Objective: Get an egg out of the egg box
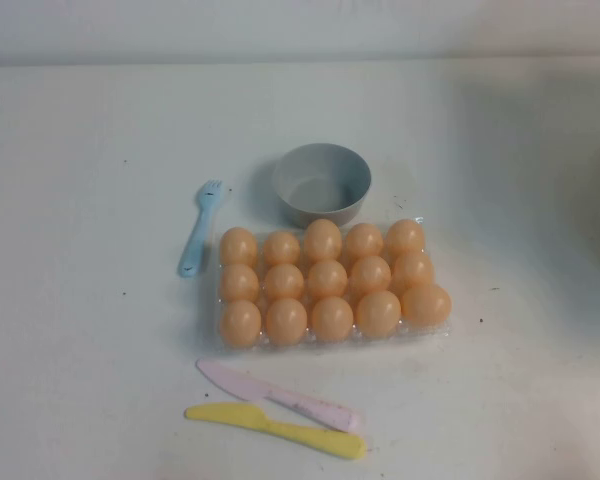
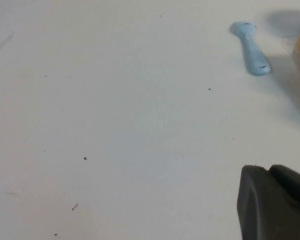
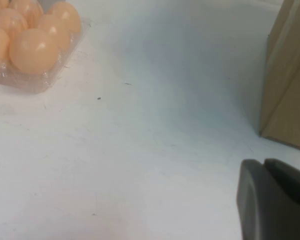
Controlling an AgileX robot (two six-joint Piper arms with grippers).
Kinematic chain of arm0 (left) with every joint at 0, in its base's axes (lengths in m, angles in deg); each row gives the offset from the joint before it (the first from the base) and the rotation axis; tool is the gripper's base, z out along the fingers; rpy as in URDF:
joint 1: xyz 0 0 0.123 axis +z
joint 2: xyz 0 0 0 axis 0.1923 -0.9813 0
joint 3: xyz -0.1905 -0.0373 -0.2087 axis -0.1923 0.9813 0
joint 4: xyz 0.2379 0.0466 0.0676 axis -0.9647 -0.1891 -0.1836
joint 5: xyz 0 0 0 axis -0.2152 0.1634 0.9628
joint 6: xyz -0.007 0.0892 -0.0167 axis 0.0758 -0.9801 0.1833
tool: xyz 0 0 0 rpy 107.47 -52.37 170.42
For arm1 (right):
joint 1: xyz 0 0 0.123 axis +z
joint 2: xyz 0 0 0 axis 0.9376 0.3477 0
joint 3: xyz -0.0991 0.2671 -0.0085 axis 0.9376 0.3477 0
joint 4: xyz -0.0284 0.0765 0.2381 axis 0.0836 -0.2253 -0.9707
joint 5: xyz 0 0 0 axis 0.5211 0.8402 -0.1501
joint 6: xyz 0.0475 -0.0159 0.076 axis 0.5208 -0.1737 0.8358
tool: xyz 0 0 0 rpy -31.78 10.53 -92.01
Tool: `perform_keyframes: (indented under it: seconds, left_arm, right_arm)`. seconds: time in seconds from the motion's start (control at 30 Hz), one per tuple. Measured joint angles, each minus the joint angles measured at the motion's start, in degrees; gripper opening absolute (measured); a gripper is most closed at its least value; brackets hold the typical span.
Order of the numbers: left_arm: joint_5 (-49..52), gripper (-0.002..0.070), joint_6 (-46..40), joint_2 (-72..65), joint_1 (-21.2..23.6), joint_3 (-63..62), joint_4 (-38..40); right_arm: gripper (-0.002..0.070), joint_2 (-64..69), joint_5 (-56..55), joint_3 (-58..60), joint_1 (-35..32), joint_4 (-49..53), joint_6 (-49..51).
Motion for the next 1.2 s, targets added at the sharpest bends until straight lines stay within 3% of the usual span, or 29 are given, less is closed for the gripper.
perform_keyframes:
  seconds: [0.8,0.87,1.03,1.2]
  left_arm:
    - [-1.08,-0.0004,0.94,0.0,0.0,0.0,1.12]
    - [-3.34,-0.0005,4.91,0.0,0.0,0.0,7.04]
    - [-8.15,-0.0005,19.5,0.0,0.0,0.0,30.1]
    - [-11.23,-0.0005,19.51,0.0,0.0,0.0,32.44]
  right_arm:
    - [-0.0018,0.0,0.0,0.0,0.0,0.0,0.0]
    - [-0.0018,0.0,0.0,0.0,0.0,0.0,0.0]
    - [-0.0018,0.0,0.0,0.0,0.0,0.0,0.0]
    - [-0.0018,0.0,0.0,0.0,0.0,0.0,0.0]
